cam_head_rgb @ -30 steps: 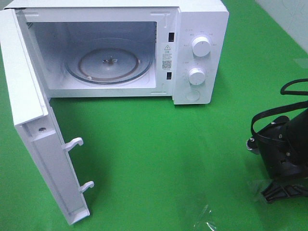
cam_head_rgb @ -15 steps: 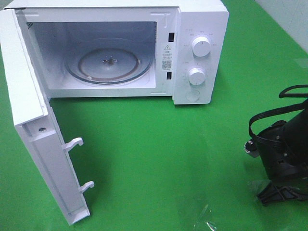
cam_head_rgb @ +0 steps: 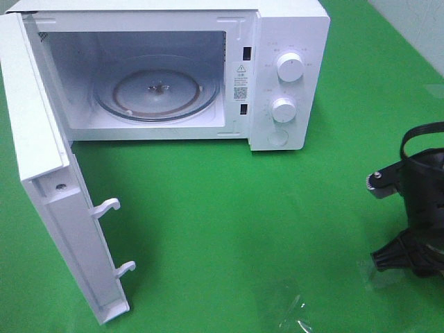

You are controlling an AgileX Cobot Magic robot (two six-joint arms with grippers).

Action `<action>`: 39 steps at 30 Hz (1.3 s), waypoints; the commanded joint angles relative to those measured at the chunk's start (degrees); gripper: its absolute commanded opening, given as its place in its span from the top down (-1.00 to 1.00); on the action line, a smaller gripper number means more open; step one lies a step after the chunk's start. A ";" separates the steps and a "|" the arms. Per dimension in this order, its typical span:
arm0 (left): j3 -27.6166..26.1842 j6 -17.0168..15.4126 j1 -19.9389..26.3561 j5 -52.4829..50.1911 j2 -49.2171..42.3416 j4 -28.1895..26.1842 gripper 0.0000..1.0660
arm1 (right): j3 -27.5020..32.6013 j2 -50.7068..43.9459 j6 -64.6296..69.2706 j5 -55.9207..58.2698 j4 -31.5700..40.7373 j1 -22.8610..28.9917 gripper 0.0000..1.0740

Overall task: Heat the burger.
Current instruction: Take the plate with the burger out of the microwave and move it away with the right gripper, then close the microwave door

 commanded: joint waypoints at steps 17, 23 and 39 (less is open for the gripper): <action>-0.06 -0.06 0.11 -0.80 -0.29 0.17 -0.83 | -0.11 -34.84 -36.96 -7.79 30.19 -0.17 -0.50; -0.06 -0.06 0.11 -0.80 -0.29 0.17 -0.83 | -0.11 -43.89 -48.76 -6.02 39.88 -0.17 -0.45; -0.06 -0.06 0.11 -0.80 -0.29 0.17 -0.83 | -0.52 -62.51 -60.62 4.98 49.27 -0.17 -0.42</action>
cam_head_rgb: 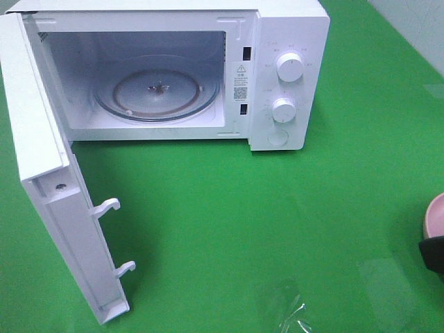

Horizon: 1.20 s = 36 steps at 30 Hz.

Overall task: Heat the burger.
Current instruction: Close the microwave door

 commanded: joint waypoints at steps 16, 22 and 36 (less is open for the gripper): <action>-0.06 -0.06 0.11 -0.80 -0.29 0.17 -0.83 | 0.63 -22.52 -0.52 8.82 -2.29 -9.11 -0.42; -0.06 -0.06 0.11 -0.80 -0.29 0.17 -0.83 | 0.63 -27.62 -0.52 8.82 -2.01 -16.27 -0.42; -0.06 -0.06 0.11 -0.80 -0.29 0.00 -0.83 | 0.86 -37.47 -6.93 8.37 3.27 -33.00 -0.42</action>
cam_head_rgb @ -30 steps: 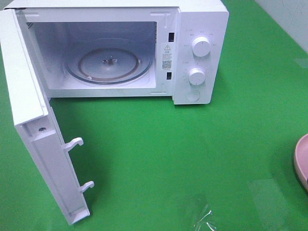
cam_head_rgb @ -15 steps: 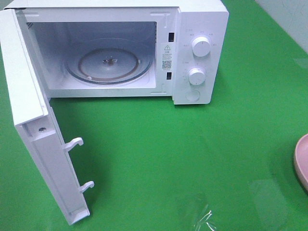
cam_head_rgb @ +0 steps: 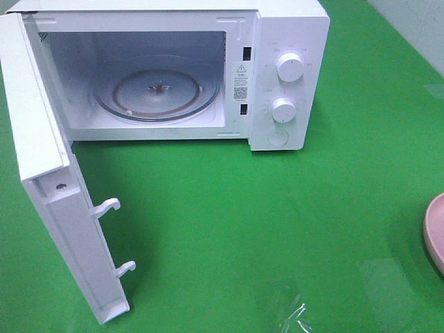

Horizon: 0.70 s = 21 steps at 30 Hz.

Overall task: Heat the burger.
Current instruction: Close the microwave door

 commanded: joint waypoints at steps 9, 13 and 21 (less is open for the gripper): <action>-0.06 -0.06 0.11 -0.80 -0.29 0.11 -0.83 | 0.23 -1.60 -3.21 -0.57 2.06 -0.52 -0.42; -0.06 -0.06 0.11 -0.80 -0.29 0.11 -0.83 | 0.23 -1.60 -3.21 -0.57 2.06 -0.52 -0.42; -0.06 -0.06 0.11 -0.80 -0.29 0.11 -0.83 | 0.23 -1.55 -3.21 -0.57 2.06 -0.52 -0.42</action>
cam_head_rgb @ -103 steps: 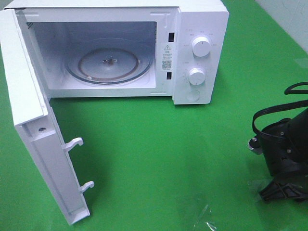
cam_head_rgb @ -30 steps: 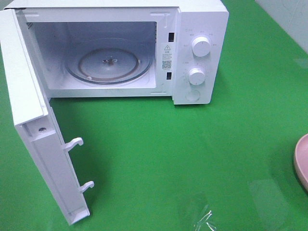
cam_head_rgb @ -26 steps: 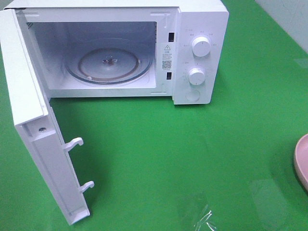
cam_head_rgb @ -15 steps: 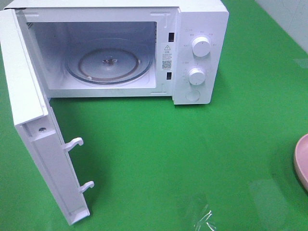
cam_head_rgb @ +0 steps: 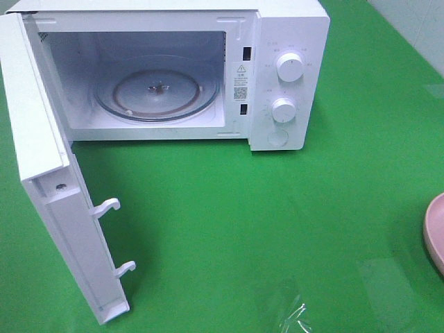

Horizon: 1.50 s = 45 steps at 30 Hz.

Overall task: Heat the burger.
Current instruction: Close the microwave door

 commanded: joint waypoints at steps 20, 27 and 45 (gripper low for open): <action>-0.06 -0.06 0.11 -0.80 -0.29 0.06 -0.83 | 0.11 -1.55 -0.69 -0.52 0.34 -0.46 -0.42; -0.06 -0.06 0.11 -0.80 -0.29 0.29 -0.83 | 0.11 -1.55 -0.69 -0.52 0.34 -0.46 -0.42; -2.01 -0.06 0.11 -16.27 2.98 0.86 -0.50 | 0.11 -1.55 -0.69 -0.52 0.34 -0.46 -0.42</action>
